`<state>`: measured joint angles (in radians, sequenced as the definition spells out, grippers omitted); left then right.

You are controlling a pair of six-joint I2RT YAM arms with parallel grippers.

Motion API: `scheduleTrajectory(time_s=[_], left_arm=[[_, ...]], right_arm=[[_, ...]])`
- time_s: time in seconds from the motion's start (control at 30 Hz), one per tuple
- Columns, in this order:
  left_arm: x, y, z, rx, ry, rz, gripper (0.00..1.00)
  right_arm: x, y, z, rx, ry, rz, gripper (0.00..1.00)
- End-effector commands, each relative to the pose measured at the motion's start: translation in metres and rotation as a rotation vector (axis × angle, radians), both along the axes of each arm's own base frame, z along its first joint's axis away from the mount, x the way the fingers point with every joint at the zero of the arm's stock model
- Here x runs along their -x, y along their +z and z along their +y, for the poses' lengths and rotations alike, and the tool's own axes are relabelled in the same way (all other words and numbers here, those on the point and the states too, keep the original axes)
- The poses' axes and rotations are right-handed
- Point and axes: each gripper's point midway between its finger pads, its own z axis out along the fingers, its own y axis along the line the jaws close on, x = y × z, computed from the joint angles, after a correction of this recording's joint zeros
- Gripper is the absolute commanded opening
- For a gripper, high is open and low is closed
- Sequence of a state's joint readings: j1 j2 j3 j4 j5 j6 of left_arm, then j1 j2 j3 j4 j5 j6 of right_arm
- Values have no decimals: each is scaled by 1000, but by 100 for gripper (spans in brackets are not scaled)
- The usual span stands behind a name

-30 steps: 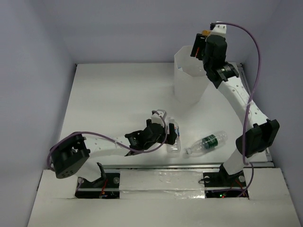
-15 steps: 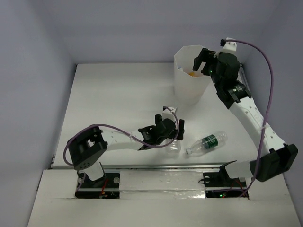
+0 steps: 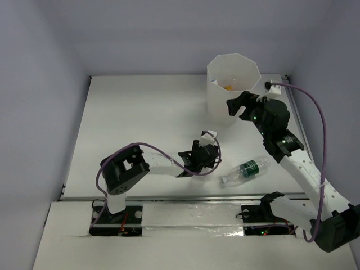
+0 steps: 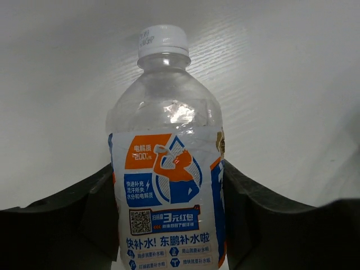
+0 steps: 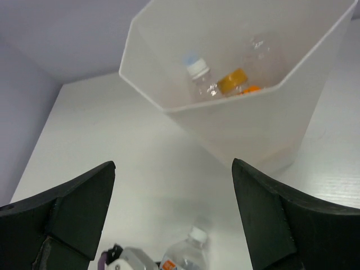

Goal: Put the plastic bottles in the bin

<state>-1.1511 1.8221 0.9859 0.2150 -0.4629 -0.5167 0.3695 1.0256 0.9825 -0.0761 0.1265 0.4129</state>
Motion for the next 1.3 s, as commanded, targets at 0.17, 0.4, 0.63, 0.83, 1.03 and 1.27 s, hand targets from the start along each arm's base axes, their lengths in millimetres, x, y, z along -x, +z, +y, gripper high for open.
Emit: scheduleTrajectory(time_s=[0.17, 0.4, 0.63, 0.83, 1.03, 1.27], left_arm=[[-12, 76, 2, 95, 33, -127, 39], [-22, 214, 22, 308, 59, -317, 38], [-51, 370, 38, 583, 21, -589, 39], [-78, 473, 9, 708, -84, -785, 39], [-141, 504, -36, 740, -96, -837, 39], [-202, 512, -61, 823, -50, -912, 41]], right_arm=[[43, -5, 10, -100, 93, -55, 87], [95, 3, -7, -142, 117, -121, 47], [112, -44, 16, -178, 264, -40, 17], [124, -61, 25, -154, 339, -22, 18], [135, -66, 27, -148, 373, -19, 18], [149, -68, 34, -138, 451, -17, 19]])
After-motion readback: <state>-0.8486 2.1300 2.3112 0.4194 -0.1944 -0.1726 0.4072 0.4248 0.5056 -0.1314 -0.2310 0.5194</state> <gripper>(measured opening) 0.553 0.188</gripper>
